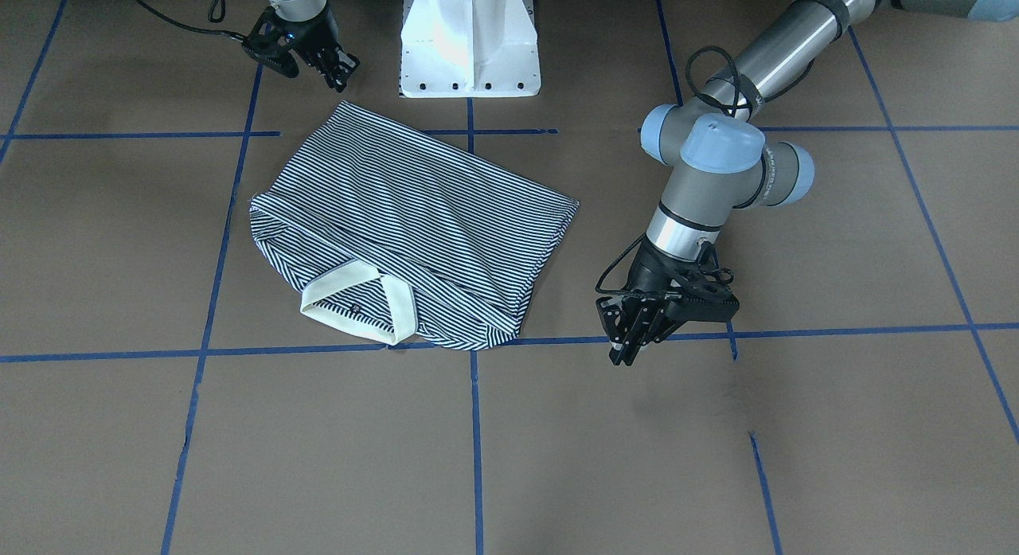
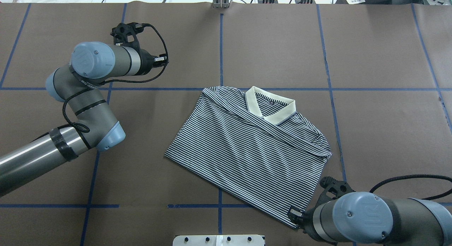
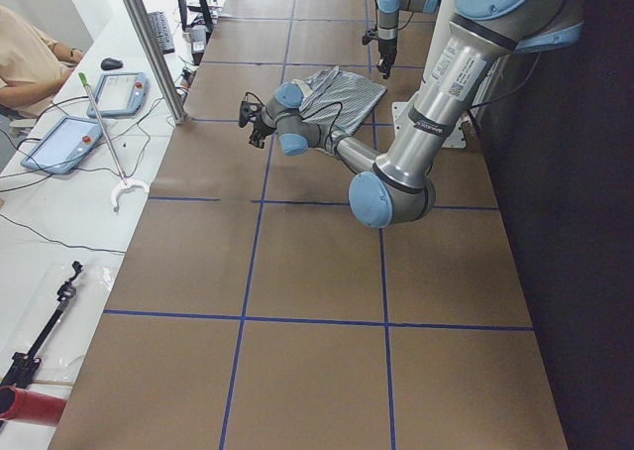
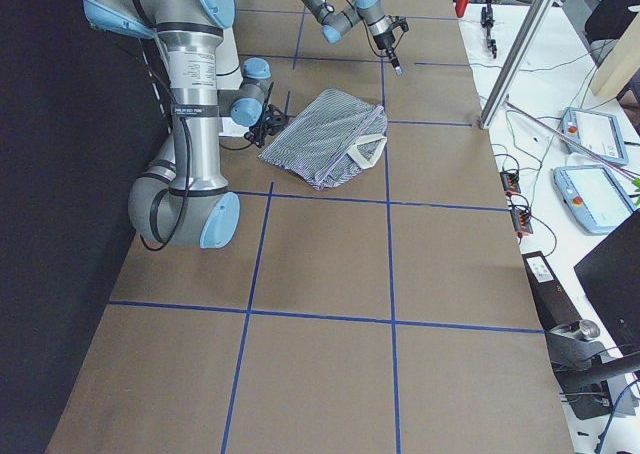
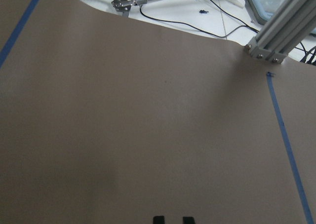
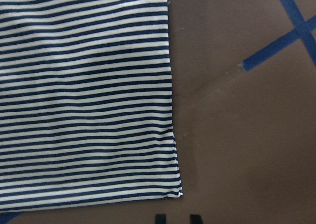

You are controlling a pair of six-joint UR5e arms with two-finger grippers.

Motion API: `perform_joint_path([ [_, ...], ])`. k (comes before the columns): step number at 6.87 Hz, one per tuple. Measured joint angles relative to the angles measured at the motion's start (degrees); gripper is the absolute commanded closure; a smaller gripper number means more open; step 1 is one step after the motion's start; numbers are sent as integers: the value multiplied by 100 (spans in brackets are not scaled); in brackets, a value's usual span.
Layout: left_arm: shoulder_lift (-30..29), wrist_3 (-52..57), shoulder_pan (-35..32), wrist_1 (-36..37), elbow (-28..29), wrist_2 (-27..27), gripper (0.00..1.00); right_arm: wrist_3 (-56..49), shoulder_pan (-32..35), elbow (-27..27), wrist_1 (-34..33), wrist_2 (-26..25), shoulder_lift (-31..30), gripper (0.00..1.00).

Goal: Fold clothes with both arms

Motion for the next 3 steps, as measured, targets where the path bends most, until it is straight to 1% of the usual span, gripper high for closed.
perform_joint_path([
  [1,84,-104,22,27,-180,-244,72,20,71,108,-9,-14,-11,0],
  [2,195,-285,44,58,-389,-497,71,27,340,307,-13,-27,-2,0],
  [3,411,-584,155,83,-720,-693,69,28,732,480,-13,-71,39,0],
])
